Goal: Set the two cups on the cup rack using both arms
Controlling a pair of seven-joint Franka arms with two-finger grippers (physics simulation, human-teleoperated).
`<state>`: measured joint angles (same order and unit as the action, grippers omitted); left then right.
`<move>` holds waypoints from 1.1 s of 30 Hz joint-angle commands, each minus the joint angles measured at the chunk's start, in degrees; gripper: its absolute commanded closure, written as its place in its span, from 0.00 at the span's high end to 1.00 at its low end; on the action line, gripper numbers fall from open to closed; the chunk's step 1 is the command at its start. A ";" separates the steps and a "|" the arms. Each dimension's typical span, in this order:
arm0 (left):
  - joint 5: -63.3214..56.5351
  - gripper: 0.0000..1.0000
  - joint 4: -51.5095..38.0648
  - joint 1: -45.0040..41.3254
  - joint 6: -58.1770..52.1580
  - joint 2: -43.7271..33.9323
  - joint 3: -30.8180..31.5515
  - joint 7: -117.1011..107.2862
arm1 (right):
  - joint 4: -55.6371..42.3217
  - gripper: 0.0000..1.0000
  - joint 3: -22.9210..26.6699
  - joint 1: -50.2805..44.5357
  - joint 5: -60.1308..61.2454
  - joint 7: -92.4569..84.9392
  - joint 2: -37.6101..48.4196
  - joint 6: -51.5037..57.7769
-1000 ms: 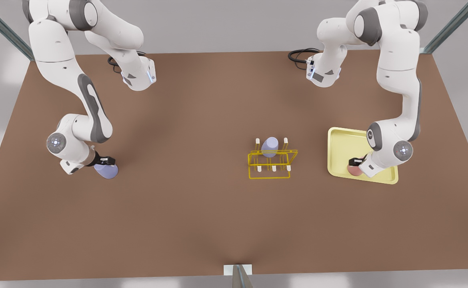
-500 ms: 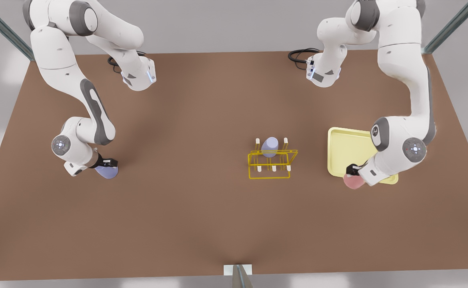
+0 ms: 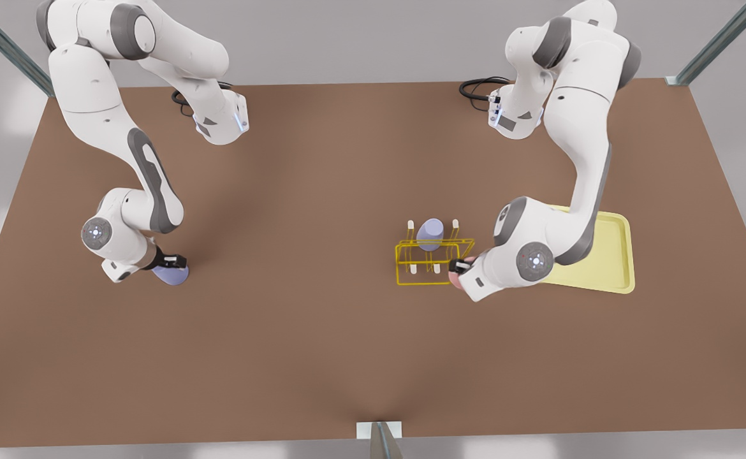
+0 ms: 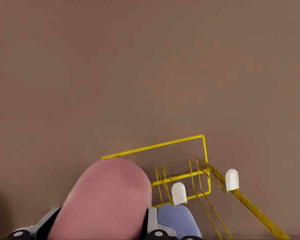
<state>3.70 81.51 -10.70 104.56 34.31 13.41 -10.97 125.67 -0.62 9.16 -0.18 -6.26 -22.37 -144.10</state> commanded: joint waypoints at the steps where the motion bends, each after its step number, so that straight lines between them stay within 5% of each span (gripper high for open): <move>1: -0.45 0.83 0.58 -0.54 -2.34 -0.12 0.03 -20.93 | -0.43 0.79 0.00 -0.02 -0.43 0.81 -0.04 0.57; 3: -0.45 0.84 0.75 -1.25 -2.34 -0.12 0.21 -21.11 | -0.87 0.79 -0.08 -0.02 -0.43 0.90 -0.13 0.75; 4: -0.45 1.00 0.75 -1.25 -2.25 -0.12 0.21 -21.02 | -1.48 0.79 -0.08 -0.11 -0.43 0.99 -0.13 1.28; 17: -2.29 1.00 4.27 -1.51 -6.21 -1.09 0.47 -21.81 | -10.36 0.79 -2.19 -5.65 0.71 0.81 -1.62 5.58; 24: -1.50 1.00 3.74 -1.16 -8.41 -2.32 1.70 -21.99 | -15.55 0.80 -7.46 -9.34 5.54 0.90 -5.84 4.88; 33: -1.86 1.00 3.74 -0.98 -12.10 -3.02 1.70 -21.99 | -19.94 0.79 -11.68 -18.65 20.48 0.90 -5.67 5.50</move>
<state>2.20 85.24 -11.69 94.83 31.45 15.10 -28.75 106.28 -12.26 -8.69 16.21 -6.64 -28.12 -139.18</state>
